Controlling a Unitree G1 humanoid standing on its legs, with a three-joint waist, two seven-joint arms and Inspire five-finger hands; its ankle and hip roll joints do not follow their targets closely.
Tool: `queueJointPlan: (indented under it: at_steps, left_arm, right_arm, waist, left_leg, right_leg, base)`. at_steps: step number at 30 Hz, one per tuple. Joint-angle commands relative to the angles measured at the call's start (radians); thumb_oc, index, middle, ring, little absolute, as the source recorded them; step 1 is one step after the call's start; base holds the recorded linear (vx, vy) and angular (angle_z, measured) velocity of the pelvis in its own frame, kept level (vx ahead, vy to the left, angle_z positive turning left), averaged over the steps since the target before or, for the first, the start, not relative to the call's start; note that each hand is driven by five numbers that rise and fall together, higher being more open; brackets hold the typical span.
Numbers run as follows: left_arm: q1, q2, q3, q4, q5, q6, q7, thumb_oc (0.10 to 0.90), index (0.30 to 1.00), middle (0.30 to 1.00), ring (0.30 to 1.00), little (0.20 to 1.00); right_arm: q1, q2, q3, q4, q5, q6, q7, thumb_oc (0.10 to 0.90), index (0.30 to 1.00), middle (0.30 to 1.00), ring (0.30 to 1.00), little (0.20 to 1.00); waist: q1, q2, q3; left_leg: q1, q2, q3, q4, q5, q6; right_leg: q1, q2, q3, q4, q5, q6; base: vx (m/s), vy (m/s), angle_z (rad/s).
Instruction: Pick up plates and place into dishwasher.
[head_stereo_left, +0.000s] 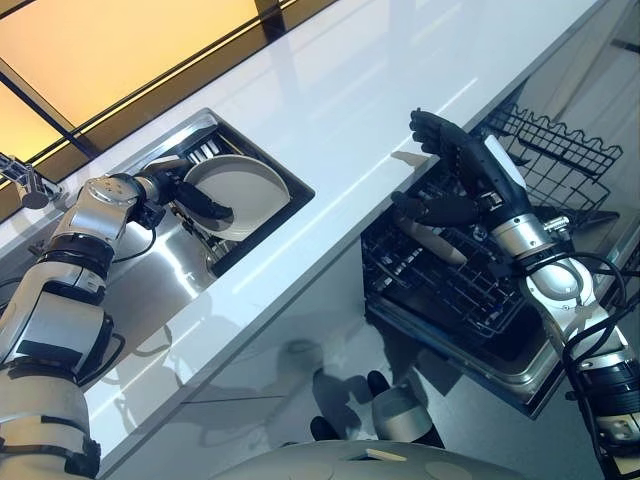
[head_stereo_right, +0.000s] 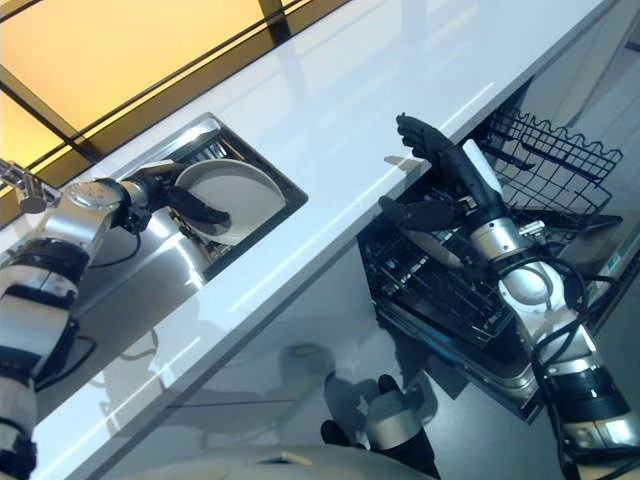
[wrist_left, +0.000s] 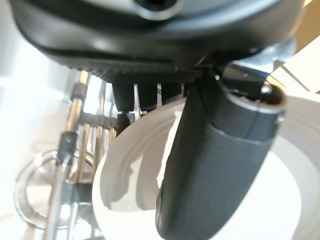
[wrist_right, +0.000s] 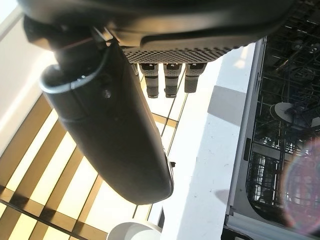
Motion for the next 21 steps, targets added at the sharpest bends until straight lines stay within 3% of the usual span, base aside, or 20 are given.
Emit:
queueJointPlan:
  at_steps: [1,8,21]
  left_arm:
    - [-0.057,0.032,0.002,0.050,-0.042,-0.033,0.009,0.100,0.300,0.300,0.300,0.200]
    - [-0.050,0.035,0.042,0.036,-0.201,-0.005,0.009,0.100,0.300,0.300,0.300,0.200]
    - [0.052,0.014,0.206,0.049,-0.476,0.123,0.079,0.100,0.300,0.300,0.300,0.200]
  right_arm:
    - [-0.120,-0.014,-0.084,-0.047,0.003,-0.114,-0.027,0.800,0.900,0.900,0.900,0.900]
    - [-0.128,-0.009,-0.072,-0.049,0.004,-0.120,-0.039,0.800,0.900,0.900,0.900,0.900]
    - [-0.159,-0.006,-0.048,-0.029,-0.005,-0.133,-0.047,0.800,0.900,0.900,0.900,0.900]
  waist:
    - [0.022,-0.024,-0.126]
    - [0.033,-0.026,-0.134]
    - [0.061,-0.031,-0.157]
  left_leg:
    - [-0.034,-0.022,0.005,0.044,-0.068,0.003]
    - [-0.031,-0.021,-0.002,0.038,-0.065,0.001]
    - [-0.030,-0.020,-0.023,0.031,-0.058,-0.004]
  right_leg:
    - [-0.054,0.004,-0.047,0.055,-0.055,0.112]
    - [-0.049,0.004,-0.052,0.049,-0.055,0.111]
    - [-0.039,0.004,-0.062,0.040,-0.056,0.107]
  base:
    - [-0.03,0.011,0.01]
    - [-0.02,0.013,0.01]
    - [-0.02,0.015,0.02]
